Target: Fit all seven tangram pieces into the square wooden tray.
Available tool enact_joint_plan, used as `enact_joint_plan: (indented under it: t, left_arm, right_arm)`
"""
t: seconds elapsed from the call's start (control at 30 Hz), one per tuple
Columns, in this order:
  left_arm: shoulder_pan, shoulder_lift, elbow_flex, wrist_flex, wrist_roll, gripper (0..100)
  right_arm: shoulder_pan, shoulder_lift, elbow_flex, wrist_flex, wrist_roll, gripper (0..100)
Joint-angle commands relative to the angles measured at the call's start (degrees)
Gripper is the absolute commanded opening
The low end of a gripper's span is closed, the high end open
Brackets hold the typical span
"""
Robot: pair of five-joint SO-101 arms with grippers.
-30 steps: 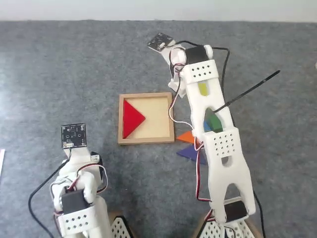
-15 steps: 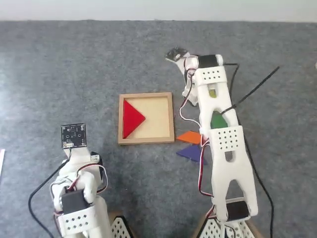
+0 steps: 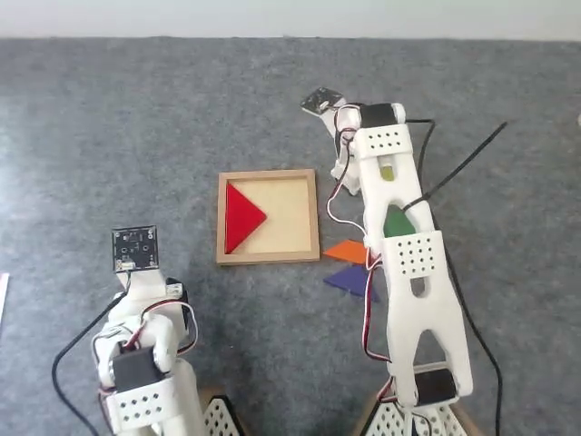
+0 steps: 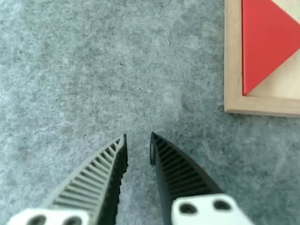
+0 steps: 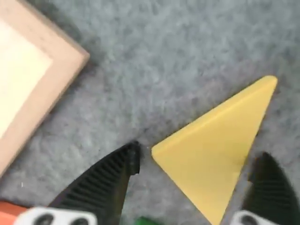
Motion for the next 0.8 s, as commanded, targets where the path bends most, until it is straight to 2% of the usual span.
enact_joint_plan:
  t: [0.0,0.13,0.3,0.47,0.77]
  left_arm:
    - [-0.4,-1.1,-0.7,0.2,-0.1,8]
    - [-0.4,-1.1,-0.7,0.2,-0.1,8]
    - [-0.4,-1.1,-0.7,0.2,-0.1,8]
    - [-0.4,-1.1,-0.7,0.2,-0.1,8]
    - [-0.4,-1.1,-0.7,0.2,-0.1,8]
  right_arm:
    - [-0.1,0.3,-1.1,-2.4,-1.1,25.9]
    - [-0.6,0.6,-1.1,-2.5,-1.0,27.9]
    - [-0.4,0.5,-1.1,-2.2,-1.1,20.1]
    - [-0.5,0.0,-1.2,-1.5,-1.1,20.5]
    - [-1.1,-5.9,-8.3,6.0,-1.1,20.4]
